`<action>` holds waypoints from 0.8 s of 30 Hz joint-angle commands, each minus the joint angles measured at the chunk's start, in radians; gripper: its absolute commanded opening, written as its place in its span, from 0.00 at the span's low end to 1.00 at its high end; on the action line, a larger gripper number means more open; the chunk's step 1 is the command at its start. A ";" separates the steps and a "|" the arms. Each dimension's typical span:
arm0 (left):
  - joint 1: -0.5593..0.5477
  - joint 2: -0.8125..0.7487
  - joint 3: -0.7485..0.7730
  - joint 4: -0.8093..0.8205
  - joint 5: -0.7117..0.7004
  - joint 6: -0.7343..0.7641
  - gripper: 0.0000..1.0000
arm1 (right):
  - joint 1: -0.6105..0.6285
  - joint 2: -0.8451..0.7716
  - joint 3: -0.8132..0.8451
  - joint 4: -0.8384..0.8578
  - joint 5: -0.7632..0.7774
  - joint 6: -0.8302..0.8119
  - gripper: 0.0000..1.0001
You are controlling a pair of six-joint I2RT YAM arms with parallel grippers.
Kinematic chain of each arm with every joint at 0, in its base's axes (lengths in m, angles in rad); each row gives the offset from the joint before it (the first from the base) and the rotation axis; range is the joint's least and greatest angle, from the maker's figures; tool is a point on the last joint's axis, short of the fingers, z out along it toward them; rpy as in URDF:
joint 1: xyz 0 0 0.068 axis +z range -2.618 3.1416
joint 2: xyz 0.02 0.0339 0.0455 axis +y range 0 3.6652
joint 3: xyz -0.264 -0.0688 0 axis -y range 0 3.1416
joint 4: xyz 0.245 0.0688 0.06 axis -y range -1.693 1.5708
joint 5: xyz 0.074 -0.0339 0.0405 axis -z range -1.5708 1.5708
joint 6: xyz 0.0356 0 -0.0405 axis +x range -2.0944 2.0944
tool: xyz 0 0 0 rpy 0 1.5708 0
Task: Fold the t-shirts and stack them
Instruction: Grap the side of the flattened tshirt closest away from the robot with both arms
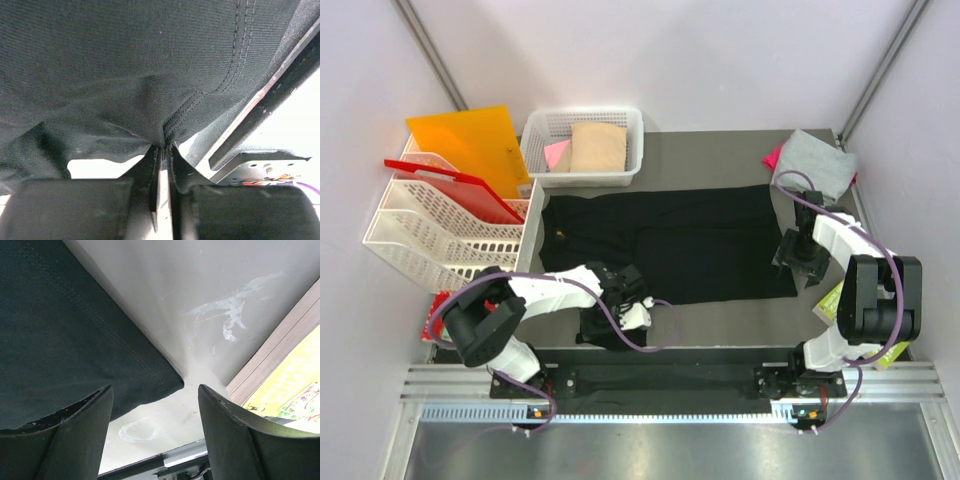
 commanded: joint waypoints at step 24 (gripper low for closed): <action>0.308 0.002 0.423 -0.181 0.099 0.097 0.00 | 0.002 0.157 -0.033 0.120 0.025 0.025 0.45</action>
